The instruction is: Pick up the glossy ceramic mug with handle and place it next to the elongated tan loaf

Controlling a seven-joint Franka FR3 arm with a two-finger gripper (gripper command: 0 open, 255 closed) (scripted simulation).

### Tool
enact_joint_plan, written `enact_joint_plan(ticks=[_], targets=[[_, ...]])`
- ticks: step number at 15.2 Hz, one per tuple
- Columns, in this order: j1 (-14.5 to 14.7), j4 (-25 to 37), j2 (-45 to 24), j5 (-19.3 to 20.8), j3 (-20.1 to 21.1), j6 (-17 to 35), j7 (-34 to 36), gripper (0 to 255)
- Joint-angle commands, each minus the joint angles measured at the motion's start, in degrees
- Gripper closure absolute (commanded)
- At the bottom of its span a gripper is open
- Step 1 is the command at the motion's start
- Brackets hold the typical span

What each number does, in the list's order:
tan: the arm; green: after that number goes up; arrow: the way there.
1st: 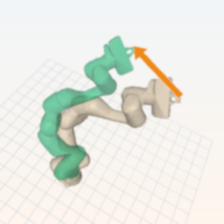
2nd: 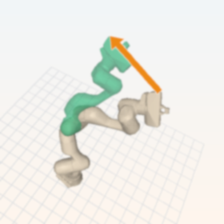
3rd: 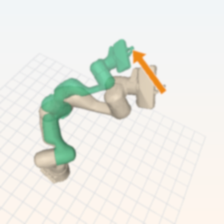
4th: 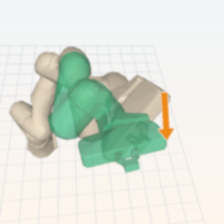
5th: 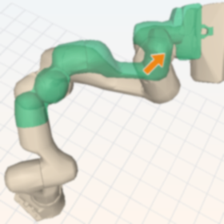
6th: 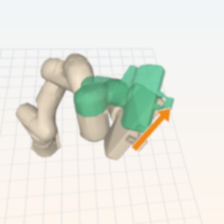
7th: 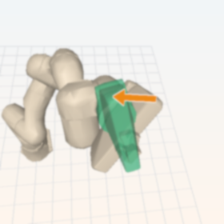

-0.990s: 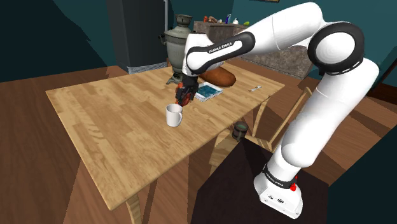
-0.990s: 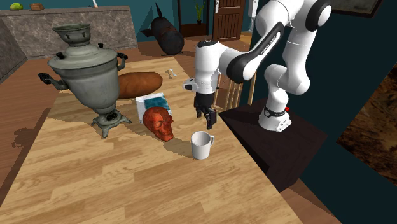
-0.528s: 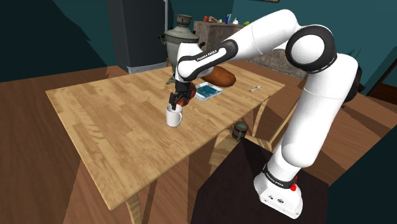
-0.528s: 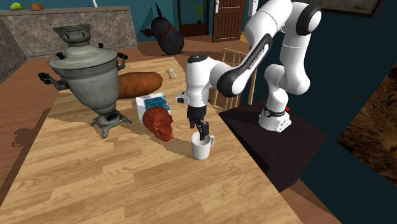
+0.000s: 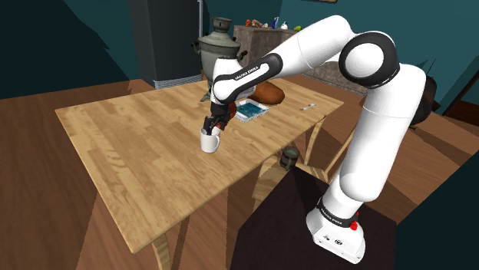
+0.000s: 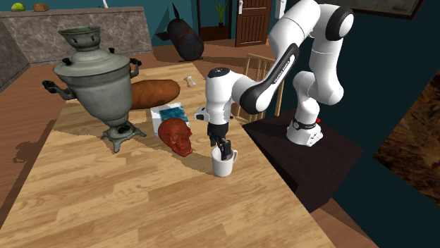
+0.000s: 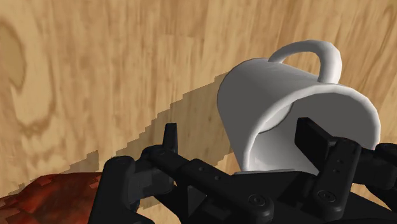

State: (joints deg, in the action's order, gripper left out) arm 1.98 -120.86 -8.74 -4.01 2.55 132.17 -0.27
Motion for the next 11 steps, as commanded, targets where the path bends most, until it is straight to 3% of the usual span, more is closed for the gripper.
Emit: enact_joint_plan(ticks=[1,3,4,11], targets=[[0.0,0.0,0.0,0.0,0.0,0.0,0.0,0],[0.0,0.0,0.0,0.0,0.0,0.0,0.0,0],[0.0,0.0,0.0,0.0,0.0,0.0,0.0,255],[0.0,0.0,0.0,0.0,0.0,0.0,0.0,255]])
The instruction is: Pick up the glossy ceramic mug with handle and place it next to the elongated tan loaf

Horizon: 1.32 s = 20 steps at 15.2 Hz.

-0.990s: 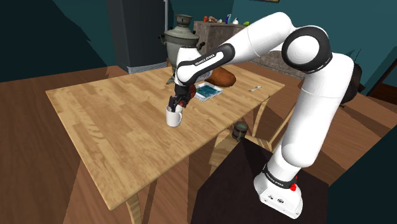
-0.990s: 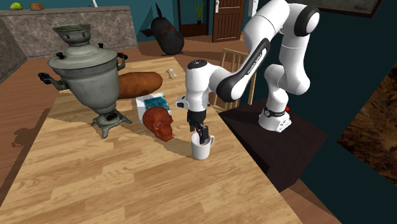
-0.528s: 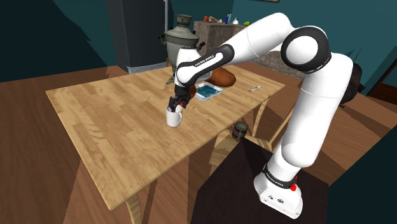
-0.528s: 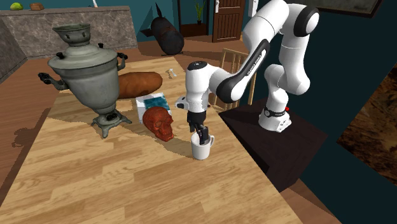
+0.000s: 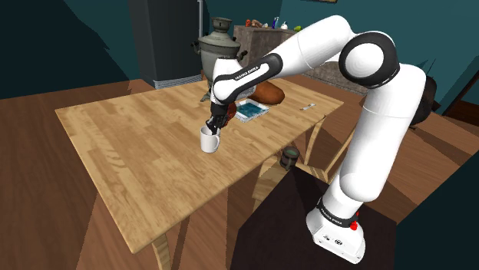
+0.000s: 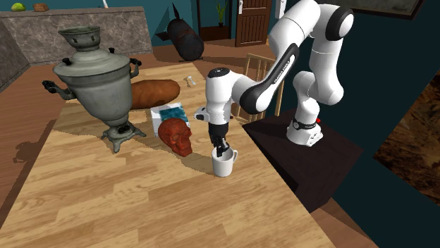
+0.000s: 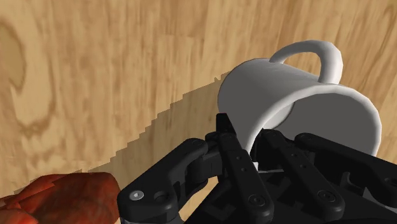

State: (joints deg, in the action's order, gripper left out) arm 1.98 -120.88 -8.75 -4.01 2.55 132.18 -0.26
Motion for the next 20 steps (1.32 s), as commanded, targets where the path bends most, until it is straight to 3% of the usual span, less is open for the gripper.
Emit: enact_joint_plan(ticks=[1,20], targets=[[0.0,0.0,0.0,0.0,0.0,0.0,0.0,255],[-0.1,7.0,6.0,0.3,-0.1,-13.0,0.7,255]])
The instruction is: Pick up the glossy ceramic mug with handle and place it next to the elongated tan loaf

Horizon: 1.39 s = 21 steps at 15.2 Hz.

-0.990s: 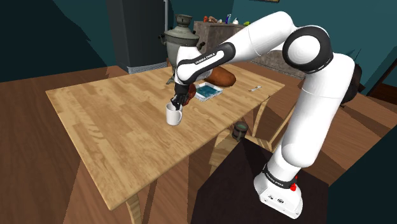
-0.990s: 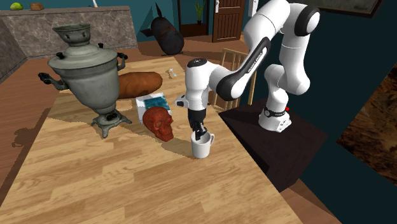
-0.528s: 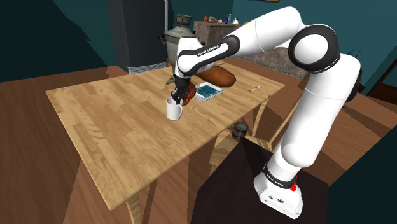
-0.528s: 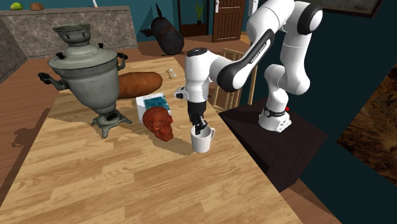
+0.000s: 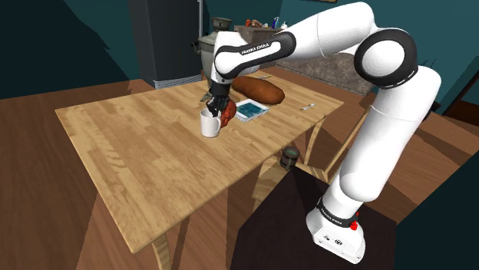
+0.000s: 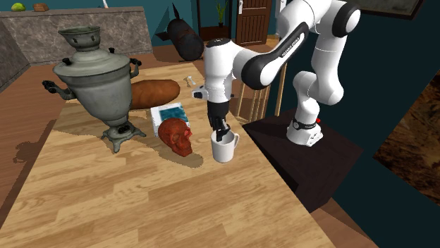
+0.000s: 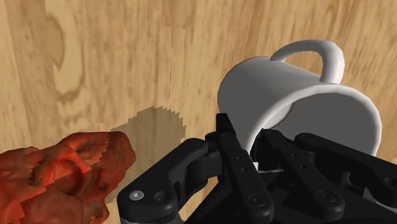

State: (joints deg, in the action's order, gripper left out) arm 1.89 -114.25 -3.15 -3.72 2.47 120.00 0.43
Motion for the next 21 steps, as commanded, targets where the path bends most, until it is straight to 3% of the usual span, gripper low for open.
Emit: enact_joint_plan(ticks=[1,21], targets=[[0.0,0.9,0.6,0.0,0.0,-1.5,0.1,255],[-0.1,13.9,2.7,0.3,-0.1,-16.6,0.9,255]])
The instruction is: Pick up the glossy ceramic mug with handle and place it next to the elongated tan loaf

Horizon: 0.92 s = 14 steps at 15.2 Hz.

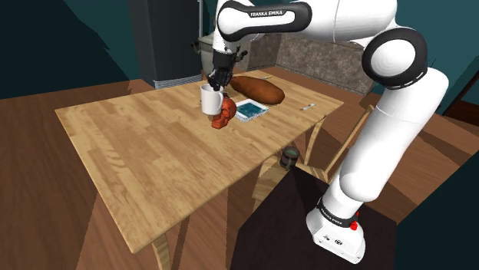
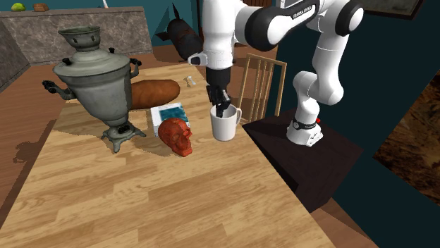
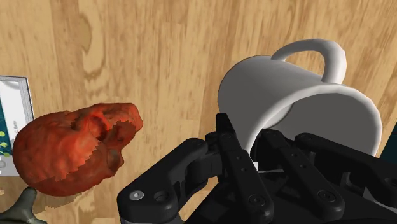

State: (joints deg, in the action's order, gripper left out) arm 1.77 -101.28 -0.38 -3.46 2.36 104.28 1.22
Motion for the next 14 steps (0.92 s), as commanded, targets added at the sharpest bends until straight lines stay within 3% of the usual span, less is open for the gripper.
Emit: enact_joint_plan(ticks=[1,14], targets=[[0.0,1.7,-0.1,0.0,0.0,-1.6,0.1,255],[-7.7,-2.0,3.8,-0.2,-8.3,-2.8,-16.0,255]])
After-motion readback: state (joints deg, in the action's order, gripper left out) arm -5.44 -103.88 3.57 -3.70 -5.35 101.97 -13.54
